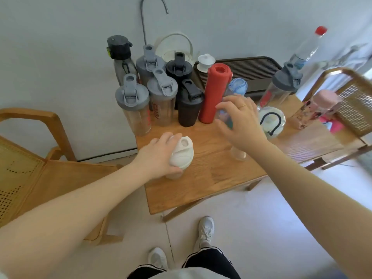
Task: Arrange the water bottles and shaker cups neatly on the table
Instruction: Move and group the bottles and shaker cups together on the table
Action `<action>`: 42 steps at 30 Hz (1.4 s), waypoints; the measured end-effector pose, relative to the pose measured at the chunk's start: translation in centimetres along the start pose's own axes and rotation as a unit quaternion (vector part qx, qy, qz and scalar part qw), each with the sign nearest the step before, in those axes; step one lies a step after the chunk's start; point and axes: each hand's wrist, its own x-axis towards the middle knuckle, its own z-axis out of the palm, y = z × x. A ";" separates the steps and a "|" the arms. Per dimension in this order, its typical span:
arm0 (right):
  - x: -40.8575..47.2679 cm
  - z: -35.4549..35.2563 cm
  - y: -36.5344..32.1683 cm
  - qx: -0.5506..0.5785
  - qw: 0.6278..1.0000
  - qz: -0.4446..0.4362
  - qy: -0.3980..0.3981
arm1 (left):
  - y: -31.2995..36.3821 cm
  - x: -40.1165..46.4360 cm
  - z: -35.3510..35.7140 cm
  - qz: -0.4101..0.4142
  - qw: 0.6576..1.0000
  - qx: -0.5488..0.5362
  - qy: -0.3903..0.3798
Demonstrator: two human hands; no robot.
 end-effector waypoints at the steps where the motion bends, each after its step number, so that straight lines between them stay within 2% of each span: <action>1: -0.2 -0.9 1.1 -0.012 0.999 0.039 0.030 | 0.3 0.5 0.1 0.003 1.000 -0.005 0.003; 3: -0.5 -2.6 3.4 -0.011 0.991 0.131 0.025 | 1.1 1.3 0.3 0.011 1.000 -0.011 0.007; 5: -0.8 -3.6 5.5 0.025 0.978 0.205 -0.041 | 1.9 2.0 0.6 0.016 1.000 -0.019 0.011; 7: -1.2 -4.0 7.1 0.067 0.964 0.236 -0.103 | 2.7 2.7 0.9 0.018 0.999 -0.031 0.015; 12: -0.8 -3.8 8.9 0.021 0.977 0.173 -0.121 | 4.7 4.2 1.2 0.040 0.997 -0.066 -0.009; 17: 0.8 -4.0 9.9 0.042 0.983 0.118 -0.133 | 7.2 5.7 1.4 0.081 0.991 -0.087 -0.053; 21: 2.9 -5.2 9.8 0.075 0.991 0.043 -0.103 | 8.4 6.6 1.9 0.045 0.981 -0.181 -0.052; 26: 5.6 -6.3 7.6 0.151 0.974 -0.104 -0.133 | 8.8 7.9 0.2 -0.032 0.928 -0.364 0.070; 29: 6.9 -6.3 5.0 0.198 0.952 -0.186 -0.140 | 9.1 8.0 -1.6 -0.018 0.894 -0.410 0.181; 31: 7.6 -6.1 3.0 0.228 0.934 -0.233 -0.143 | 8.5 7.5 -2.4 -0.037 0.866 -0.428 0.254; 33: 8.0 -5.8 1.3 0.244 0.920 -0.274 -0.141 | 7.3 6.8 -2.6 -0.070 0.853 -0.413 0.310; 36: 8.0 -4.5 -0.2 0.266 0.916 -0.252 -0.162 | 5.3 5.2 -2.2 -0.111 0.834 -0.411 0.352; 39: 6.7 -2.5 -0.1 0.223 0.928 -0.171 -0.246 | 3.6 3.4 -0.9 -0.143 0.832 -0.409 0.347; 40: 5.9 -1.9 0.2 0.197 0.920 -0.140 -0.307 | 2.8 3.0 -0.4 -0.150 0.837 -0.403 0.338; 42: 4.3 -0.9 1.0 0.097 0.881 -0.116 -0.449 | 1.0 2.3 0.7 -0.170 0.843 -0.398 0.320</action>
